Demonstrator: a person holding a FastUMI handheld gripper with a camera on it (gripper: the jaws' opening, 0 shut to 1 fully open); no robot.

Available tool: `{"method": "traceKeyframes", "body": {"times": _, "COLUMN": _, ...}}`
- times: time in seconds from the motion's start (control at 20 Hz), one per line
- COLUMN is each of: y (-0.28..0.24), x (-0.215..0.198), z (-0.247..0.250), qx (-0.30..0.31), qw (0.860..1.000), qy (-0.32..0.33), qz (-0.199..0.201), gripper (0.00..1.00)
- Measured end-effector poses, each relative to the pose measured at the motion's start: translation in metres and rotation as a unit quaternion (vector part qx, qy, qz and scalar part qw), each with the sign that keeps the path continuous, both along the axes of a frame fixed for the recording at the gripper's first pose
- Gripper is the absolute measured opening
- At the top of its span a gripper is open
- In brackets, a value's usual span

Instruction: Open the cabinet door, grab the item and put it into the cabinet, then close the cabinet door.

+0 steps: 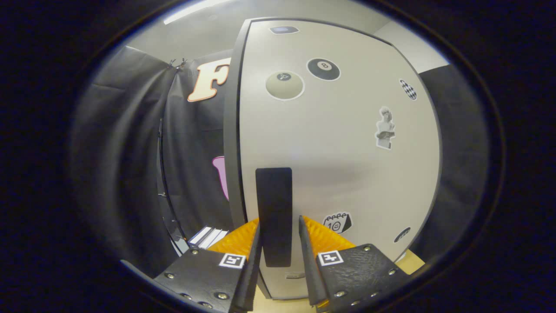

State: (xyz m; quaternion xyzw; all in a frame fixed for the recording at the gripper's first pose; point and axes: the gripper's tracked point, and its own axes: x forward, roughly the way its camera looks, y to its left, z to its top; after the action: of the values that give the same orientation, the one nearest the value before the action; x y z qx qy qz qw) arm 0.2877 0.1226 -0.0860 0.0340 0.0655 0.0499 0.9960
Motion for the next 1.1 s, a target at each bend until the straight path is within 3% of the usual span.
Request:
{"method": "traceKeyframes", "body": {"times": 0.15, "y": -0.003, "x": -0.005, "z": 0.001, "qx": 0.01, "qw": 1.0, "qy": 0.009, "qz": -0.008, "gripper": 0.33}}
{"method": "traceKeyframes", "body": {"times": 0.2, "y": -0.002, "x": -0.005, "z": 0.0, "qx": 0.005, "qw": 1.0, "qy": 0.006, "qz": -0.007, "gripper": 0.33}}
{"method": "traceKeyframes", "body": {"times": 0.25, "y": -0.003, "x": -0.005, "z": 0.002, "qx": -0.002, "qw": 1.0, "qy": 0.0, "qz": -0.003, "gripper": 0.26}}
{"method": "traceKeyframes", "body": {"times": 0.5, "y": -0.007, "x": -0.019, "z": 0.002, "qx": 0.01, "qw": 1.0, "qy": -0.004, "qz": -0.009, "gripper": 0.26}}
{"method": "traceKeyframes", "body": {"times": 1.1, "y": -0.063, "x": -0.131, "z": 0.012, "qx": 0.032, "qw": 0.999, "qy": 0.002, "qz": -0.012, "gripper": 0.25}}
